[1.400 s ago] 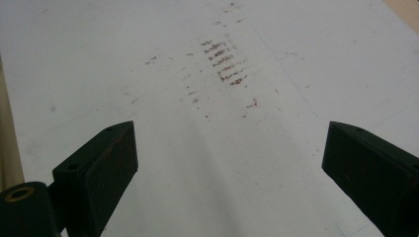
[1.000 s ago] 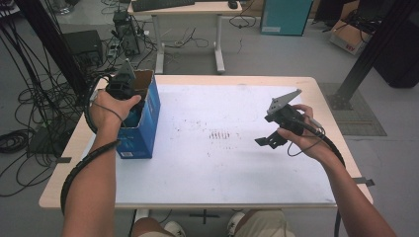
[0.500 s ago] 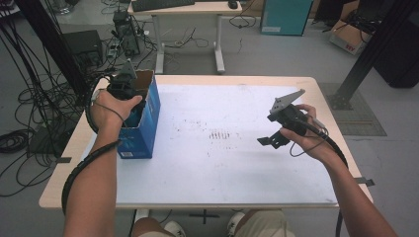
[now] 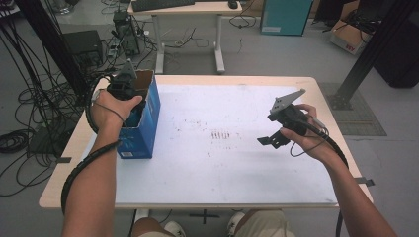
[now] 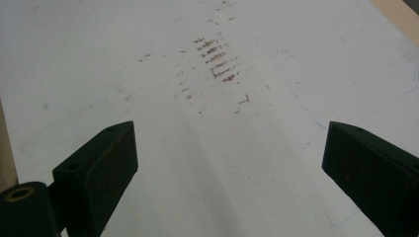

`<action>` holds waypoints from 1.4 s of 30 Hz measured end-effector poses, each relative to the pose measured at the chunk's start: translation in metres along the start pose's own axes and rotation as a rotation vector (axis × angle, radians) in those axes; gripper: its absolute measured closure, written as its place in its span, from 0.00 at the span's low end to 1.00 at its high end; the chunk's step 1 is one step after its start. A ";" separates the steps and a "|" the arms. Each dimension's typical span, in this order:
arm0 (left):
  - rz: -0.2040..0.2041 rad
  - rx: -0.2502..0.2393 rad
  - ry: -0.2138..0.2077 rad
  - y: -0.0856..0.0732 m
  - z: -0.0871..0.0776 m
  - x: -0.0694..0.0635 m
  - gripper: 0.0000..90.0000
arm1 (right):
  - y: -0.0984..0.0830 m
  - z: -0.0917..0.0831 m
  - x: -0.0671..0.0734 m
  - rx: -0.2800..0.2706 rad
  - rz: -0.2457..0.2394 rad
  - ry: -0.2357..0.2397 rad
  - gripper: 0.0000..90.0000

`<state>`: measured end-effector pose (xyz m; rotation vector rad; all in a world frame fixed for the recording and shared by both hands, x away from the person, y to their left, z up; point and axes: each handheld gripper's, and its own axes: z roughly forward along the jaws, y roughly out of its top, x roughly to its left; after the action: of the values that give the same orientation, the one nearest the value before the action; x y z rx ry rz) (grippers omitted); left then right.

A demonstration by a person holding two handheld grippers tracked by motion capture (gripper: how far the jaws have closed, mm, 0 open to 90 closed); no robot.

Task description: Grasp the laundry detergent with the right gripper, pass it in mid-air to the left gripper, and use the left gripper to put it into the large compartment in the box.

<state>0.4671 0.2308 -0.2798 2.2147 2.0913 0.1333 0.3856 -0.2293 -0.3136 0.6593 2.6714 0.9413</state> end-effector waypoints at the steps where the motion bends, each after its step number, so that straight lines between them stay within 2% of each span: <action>1: 0.000 0.000 -0.001 0.000 0.000 0.000 0.41 | 0.000 0.000 0.000 0.000 0.000 0.000 0.08; 20: 0.003 -0.004 0.003 0.000 0.000 -0.001 0.41 | 0.002 0.003 -0.002 -0.003 -0.015 0.005 0.08; 42: 0.004 -0.002 -0.003 0.000 0.000 0.001 0.41 | 0.001 0.003 -0.001 -0.006 -0.005 0.003 0.08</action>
<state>0.4674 0.2314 -0.2801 2.2168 2.0844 0.1315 0.3879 -0.2278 -0.3148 0.6494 2.6701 0.9497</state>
